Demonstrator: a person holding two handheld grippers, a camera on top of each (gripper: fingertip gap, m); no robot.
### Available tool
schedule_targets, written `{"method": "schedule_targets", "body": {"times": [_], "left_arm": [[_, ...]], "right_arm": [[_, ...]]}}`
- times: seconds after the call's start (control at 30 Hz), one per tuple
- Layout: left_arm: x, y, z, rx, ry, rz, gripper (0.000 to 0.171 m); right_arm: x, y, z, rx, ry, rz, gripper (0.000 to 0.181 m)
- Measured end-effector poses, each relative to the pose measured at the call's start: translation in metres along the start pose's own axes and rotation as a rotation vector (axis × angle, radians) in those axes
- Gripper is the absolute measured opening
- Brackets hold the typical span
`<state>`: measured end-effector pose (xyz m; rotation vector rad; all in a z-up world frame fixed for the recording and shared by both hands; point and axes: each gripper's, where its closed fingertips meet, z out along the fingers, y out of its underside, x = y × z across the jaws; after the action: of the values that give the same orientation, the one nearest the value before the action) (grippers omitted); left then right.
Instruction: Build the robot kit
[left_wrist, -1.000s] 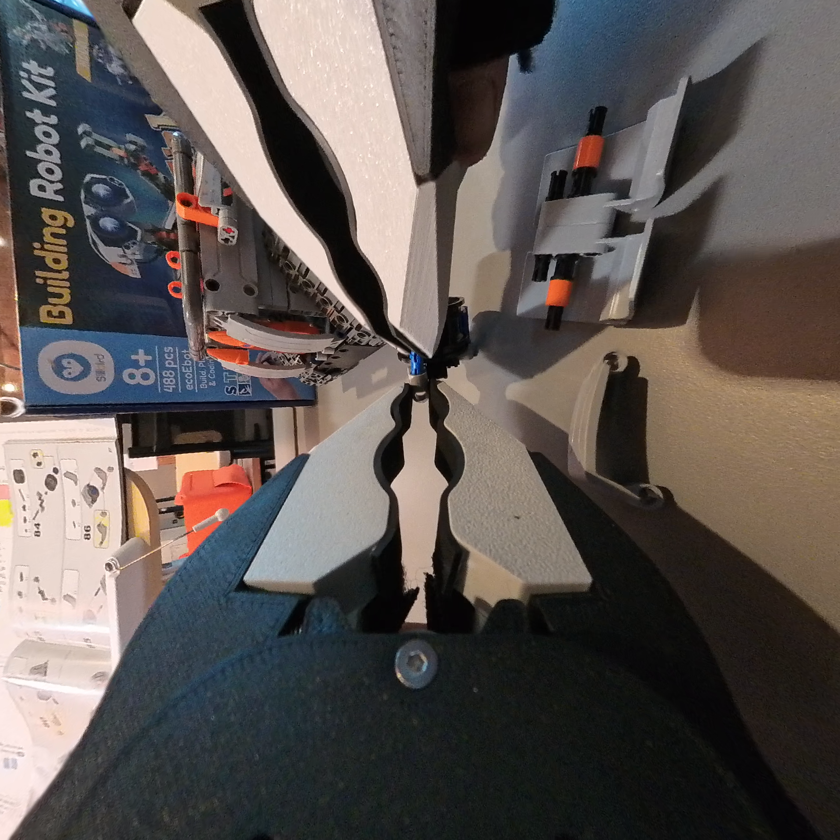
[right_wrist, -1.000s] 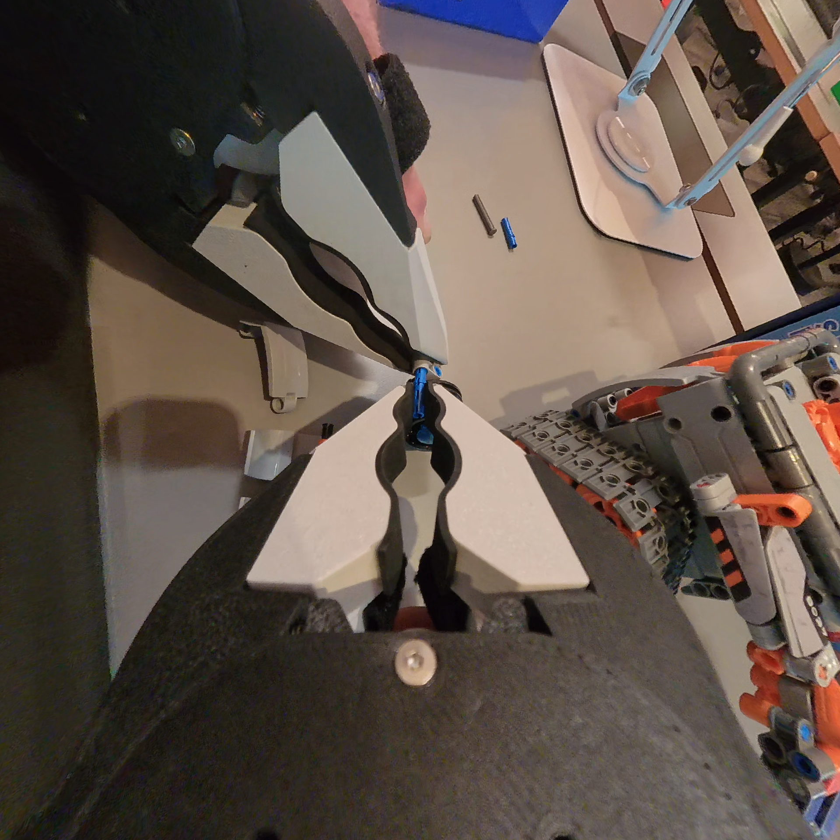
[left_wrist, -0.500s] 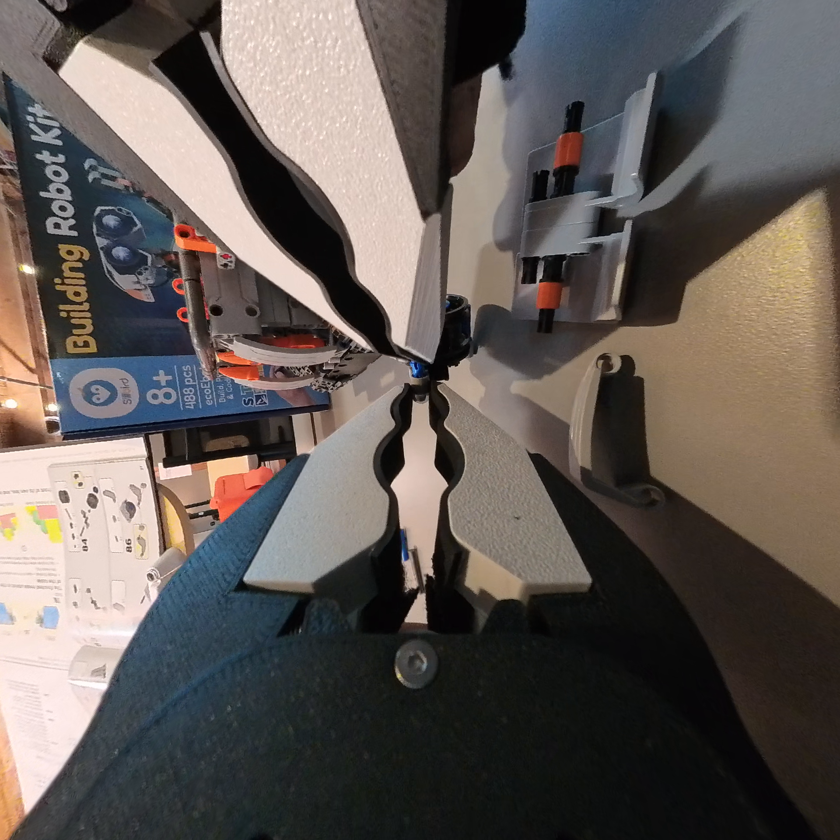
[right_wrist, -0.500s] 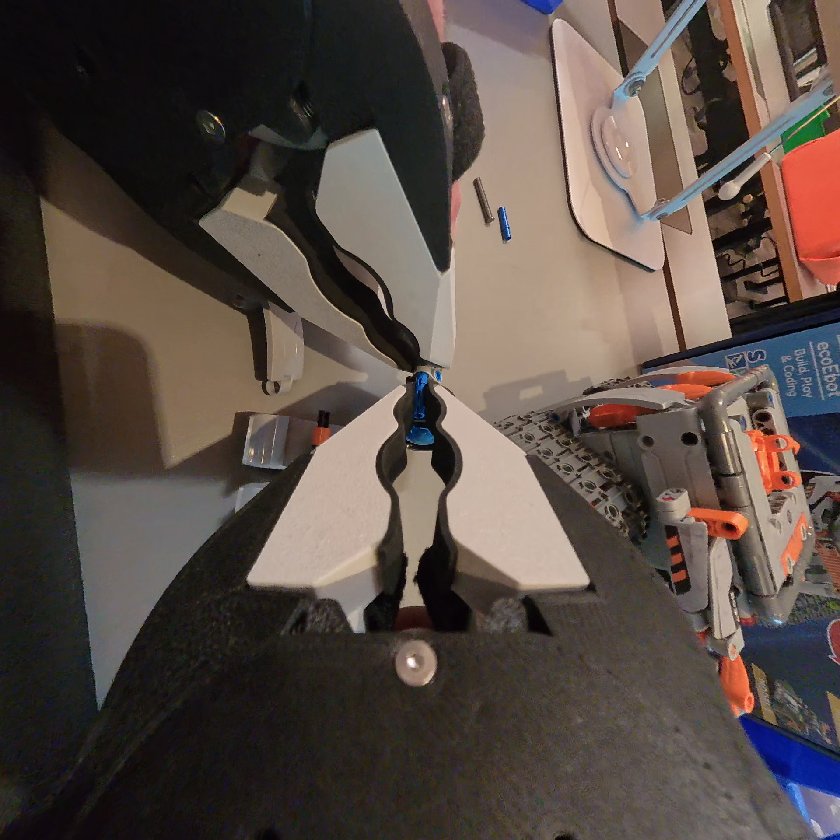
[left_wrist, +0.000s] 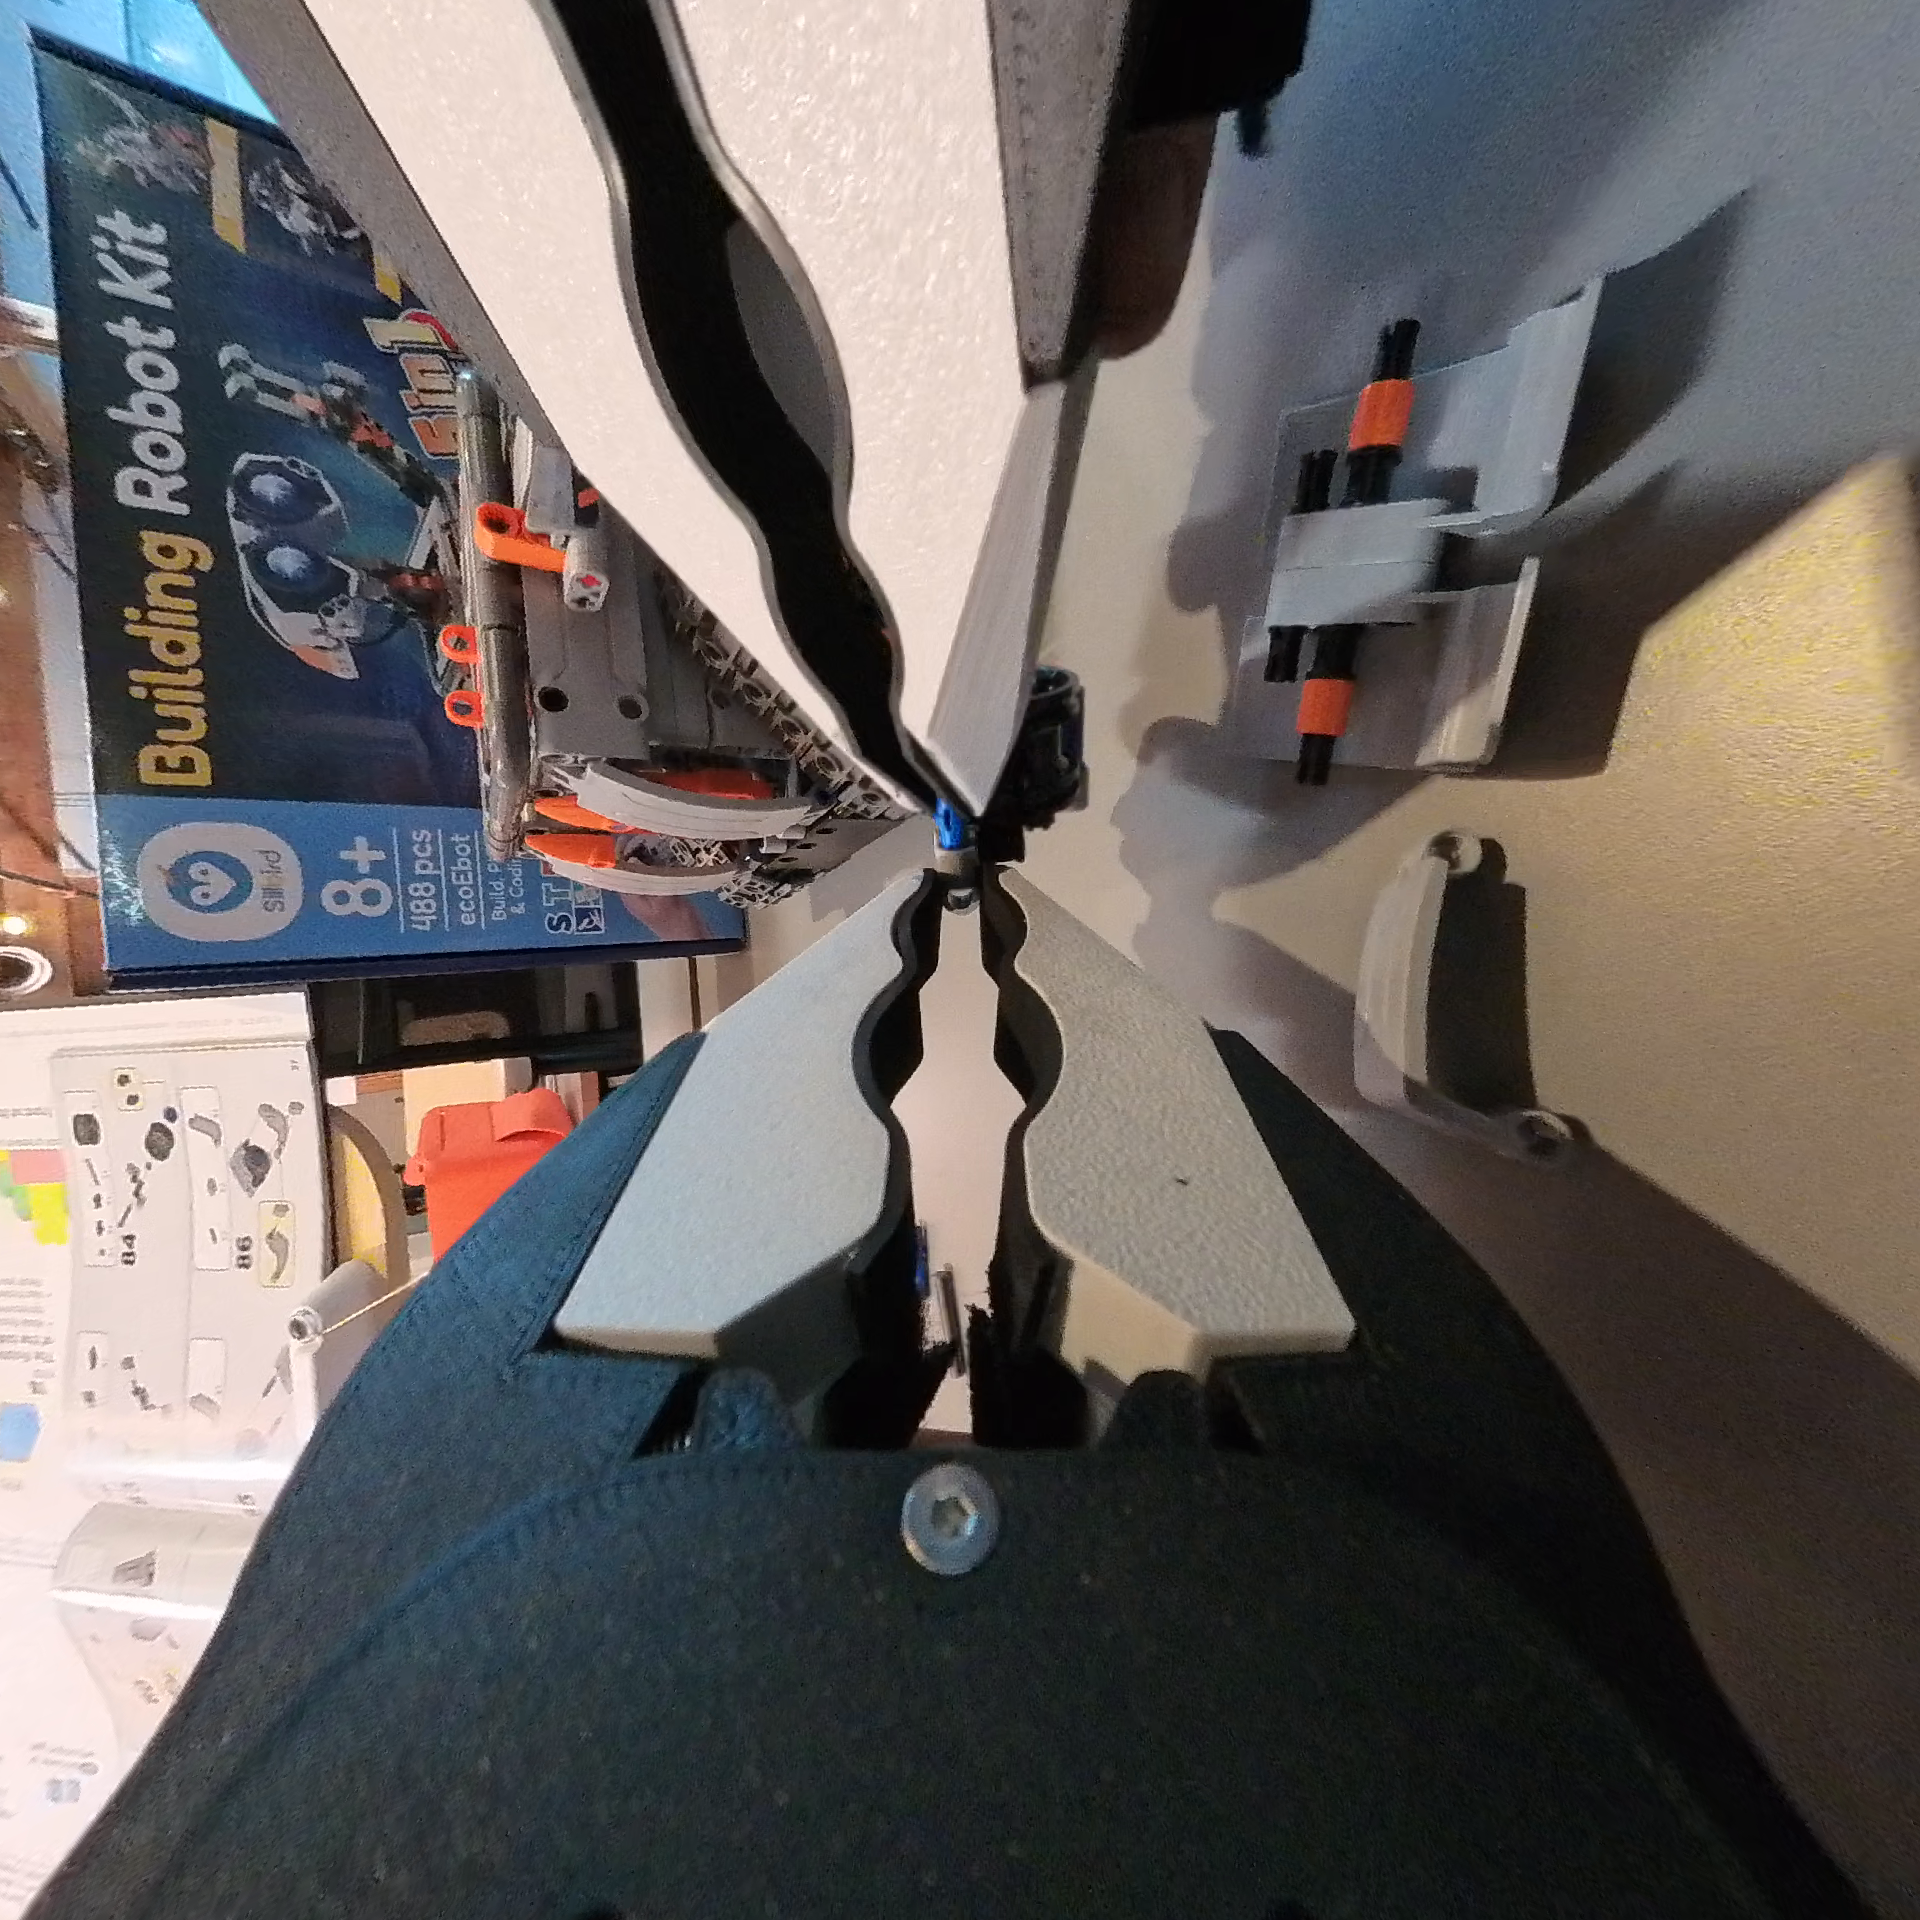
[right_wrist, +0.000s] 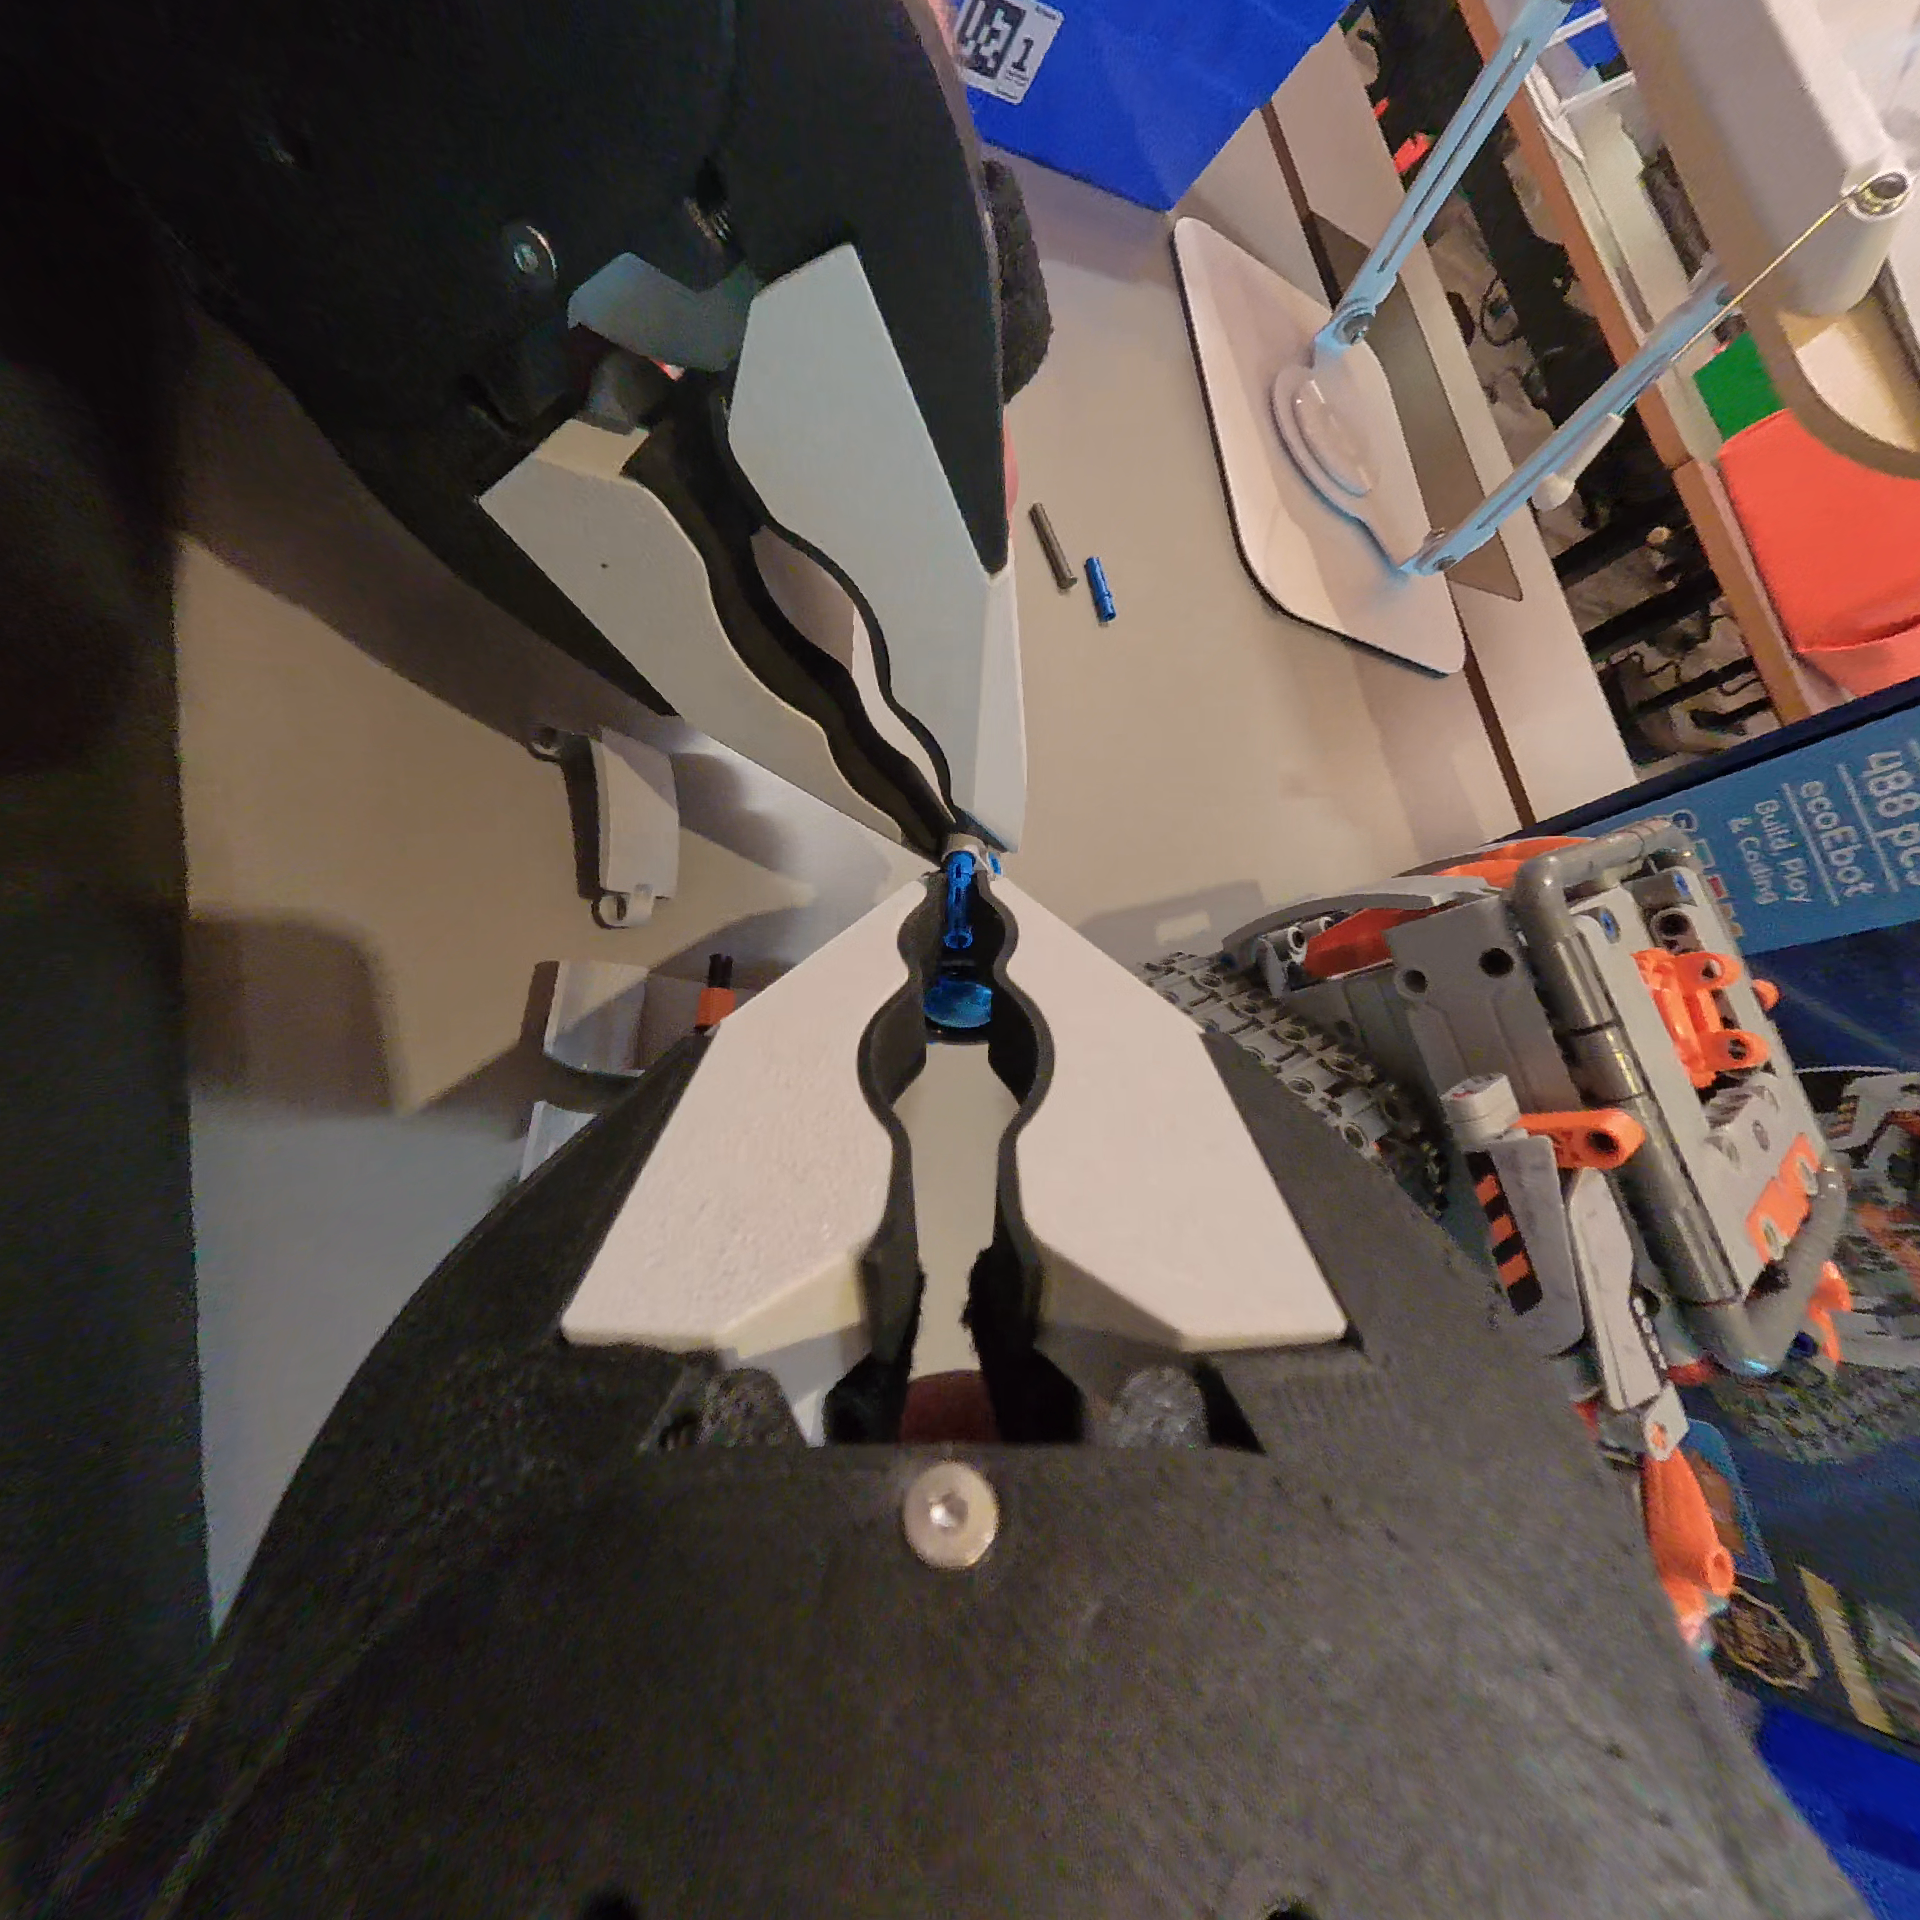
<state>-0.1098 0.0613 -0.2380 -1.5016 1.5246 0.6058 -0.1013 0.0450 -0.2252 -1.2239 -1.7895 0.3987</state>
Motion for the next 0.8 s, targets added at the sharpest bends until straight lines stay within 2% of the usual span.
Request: {"method": "schedule_targets", "body": {"times": [0.27, 0.43, 0.8], "left_arm": [[0.0007, -0.0013, -0.0014, 0.010, 0.013, -0.008, 0.005], [-0.0028, -0.0048, -0.0026, 0.051, 0.009, -0.070, 0.004], [0.0068, -0.0039, 0.0003, -0.018, 0.012, -0.020, 0.003]], "right_arm": [[-0.0014, -0.0001, -0.0026, 0.004, -0.001, -0.027, 0.002], [0.0002, -0.0039, -0.0047, 0.038, -0.010, -0.004, 0.001], [-0.0076, -0.0003, 0.0051, -0.012, -0.022, -0.031, 0.001]]}}
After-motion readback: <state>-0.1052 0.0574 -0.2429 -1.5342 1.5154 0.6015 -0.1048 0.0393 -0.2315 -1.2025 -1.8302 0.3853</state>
